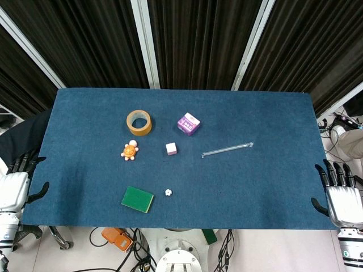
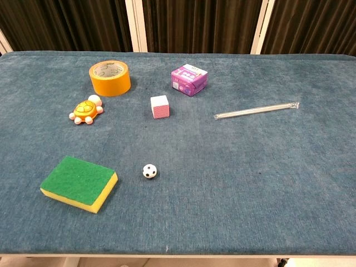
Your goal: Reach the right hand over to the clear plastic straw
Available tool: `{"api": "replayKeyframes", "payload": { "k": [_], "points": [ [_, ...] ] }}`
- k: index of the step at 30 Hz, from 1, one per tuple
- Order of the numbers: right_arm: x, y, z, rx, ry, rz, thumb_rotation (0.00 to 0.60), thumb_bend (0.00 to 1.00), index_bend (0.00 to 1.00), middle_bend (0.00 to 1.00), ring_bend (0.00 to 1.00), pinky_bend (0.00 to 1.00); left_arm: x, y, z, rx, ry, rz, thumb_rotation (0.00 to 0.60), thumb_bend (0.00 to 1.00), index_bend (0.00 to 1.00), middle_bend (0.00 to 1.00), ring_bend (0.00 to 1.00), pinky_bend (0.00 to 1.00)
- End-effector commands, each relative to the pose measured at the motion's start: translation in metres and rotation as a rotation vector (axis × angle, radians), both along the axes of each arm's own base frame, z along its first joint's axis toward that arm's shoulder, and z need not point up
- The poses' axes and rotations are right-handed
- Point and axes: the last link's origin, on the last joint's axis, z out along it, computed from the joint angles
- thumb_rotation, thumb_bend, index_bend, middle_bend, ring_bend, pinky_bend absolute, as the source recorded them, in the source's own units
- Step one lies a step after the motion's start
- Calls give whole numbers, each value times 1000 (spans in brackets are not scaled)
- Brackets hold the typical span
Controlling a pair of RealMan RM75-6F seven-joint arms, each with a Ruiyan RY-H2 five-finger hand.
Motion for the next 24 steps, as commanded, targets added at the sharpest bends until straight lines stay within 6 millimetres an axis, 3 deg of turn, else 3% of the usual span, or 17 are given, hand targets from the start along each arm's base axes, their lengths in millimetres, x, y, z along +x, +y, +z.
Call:
{"api": "replayKeyframes", "payload": {
  "k": [1,12,15,19,24],
  "points": [
    [0,1,0,3,2,2,600,318,182,107,94,43,-1,-1,-1,-8,7,-1,600,377,186,0,18,122],
    [1,-1,-2,24,-15,16,600,319,160,106,95,43,-1,-3,0,-1,5,5,600,377,186,0,18,123],
    [2,-7,-9,59,-24,47,600,318,207,107,95,43,-1,-5,0,3,4,9,600,377,186,0,18,123],
    [7,-28,-21,146,-52,105,600,318,251,107,97,43,-1,-6,2,12,7,9,600,377,186,0,18,123],
    [28,-78,-35,267,-64,201,600,318,292,107,104,43,-1,-5,2,10,3,9,600,377,186,0,18,123]
  ]
}}
